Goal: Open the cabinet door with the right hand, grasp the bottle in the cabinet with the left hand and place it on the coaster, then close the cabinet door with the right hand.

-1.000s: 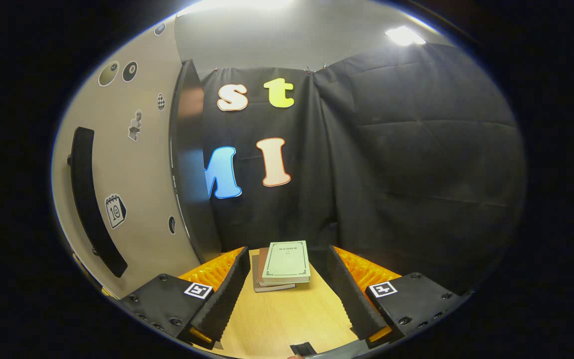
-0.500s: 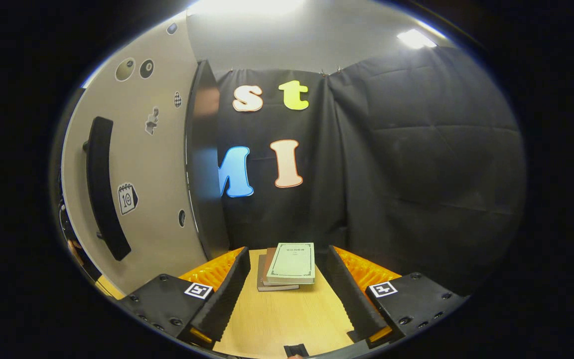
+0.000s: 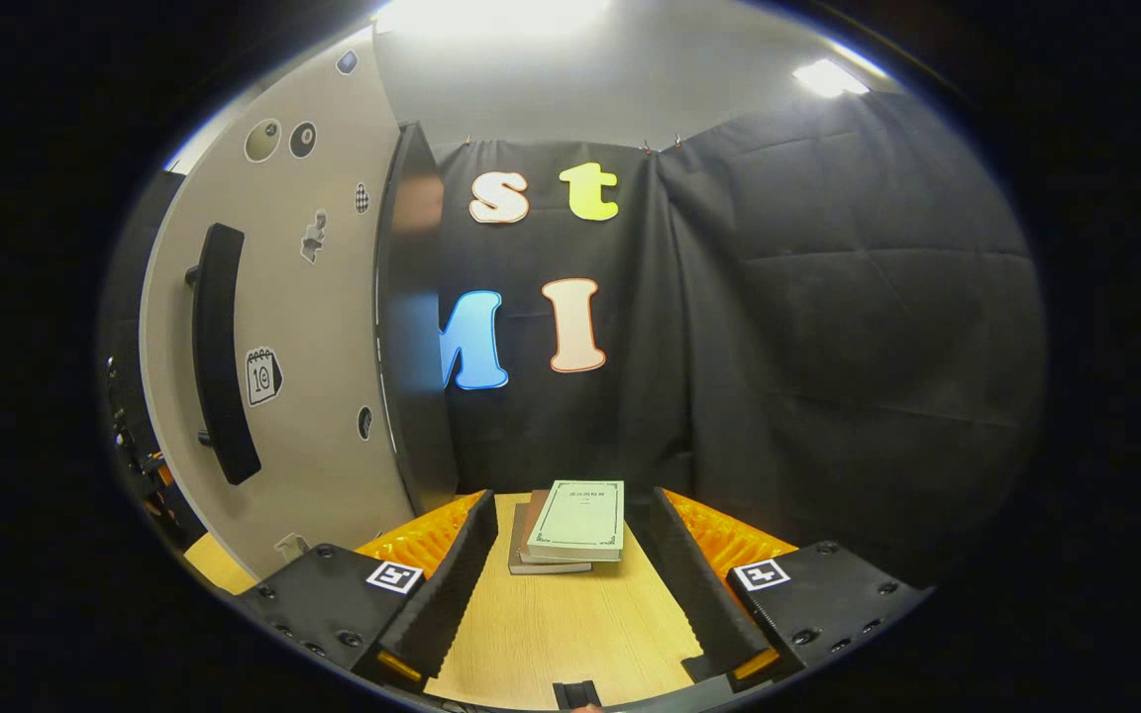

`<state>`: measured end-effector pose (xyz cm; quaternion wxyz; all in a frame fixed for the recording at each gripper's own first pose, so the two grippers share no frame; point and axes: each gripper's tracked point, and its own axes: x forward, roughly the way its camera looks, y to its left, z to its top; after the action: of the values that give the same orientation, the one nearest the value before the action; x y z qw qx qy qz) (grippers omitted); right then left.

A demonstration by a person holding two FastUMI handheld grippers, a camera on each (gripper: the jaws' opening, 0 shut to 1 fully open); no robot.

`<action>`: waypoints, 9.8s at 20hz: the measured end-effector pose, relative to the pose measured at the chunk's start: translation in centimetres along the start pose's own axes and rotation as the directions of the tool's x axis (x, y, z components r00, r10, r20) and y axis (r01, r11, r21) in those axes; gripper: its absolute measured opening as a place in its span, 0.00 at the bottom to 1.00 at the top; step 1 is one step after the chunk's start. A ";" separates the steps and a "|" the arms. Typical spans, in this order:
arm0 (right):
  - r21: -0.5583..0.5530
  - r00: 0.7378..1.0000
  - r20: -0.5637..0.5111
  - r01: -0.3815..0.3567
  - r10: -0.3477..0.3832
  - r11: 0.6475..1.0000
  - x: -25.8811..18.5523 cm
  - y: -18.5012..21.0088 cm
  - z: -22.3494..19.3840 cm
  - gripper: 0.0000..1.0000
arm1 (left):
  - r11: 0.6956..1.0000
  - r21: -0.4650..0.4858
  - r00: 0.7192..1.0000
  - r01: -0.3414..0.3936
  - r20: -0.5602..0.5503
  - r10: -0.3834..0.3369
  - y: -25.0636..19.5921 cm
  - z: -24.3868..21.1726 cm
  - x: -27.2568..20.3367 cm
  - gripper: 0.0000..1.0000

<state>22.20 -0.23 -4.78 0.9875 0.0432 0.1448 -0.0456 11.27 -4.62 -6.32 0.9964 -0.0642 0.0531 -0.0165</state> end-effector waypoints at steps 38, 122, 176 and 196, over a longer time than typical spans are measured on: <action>0.012 0.987 -0.126 0.104 -0.102 0.995 0.1 -3.4 -6.4 0.98 | 0.986 -0.007 0.941 -0.168 -0.298 0.158 6.0 -28.1 -8.0 0.72; -0.042 0.889 0.036 -0.455 0.457 0.889 0.3 32.2 4.8 0.96 | 0.995 0.089 0.997 -0.053 -0.053 0.058 20.2 4.6 -4.3 0.78; -0.096 0.933 0.133 -0.325 0.335 0.941 -0.5 16.9 5.2 0.96 | 0.992 0.107 0.997 -0.071 0.020 0.069 8.8 9.7 -6.1 0.78; -0.063 0.938 0.181 -0.288 0.294 0.956 -5.9 2.8 4.5 0.96 | 0.988 0.154 0.999 -0.020 0.047 0.013 -1.7 12.8 -9.4 0.81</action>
<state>18.16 2.52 1.46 0.9932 0.0420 0.0434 0.0995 3.28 -4.29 7.48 0.9994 0.0133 0.0292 -0.0108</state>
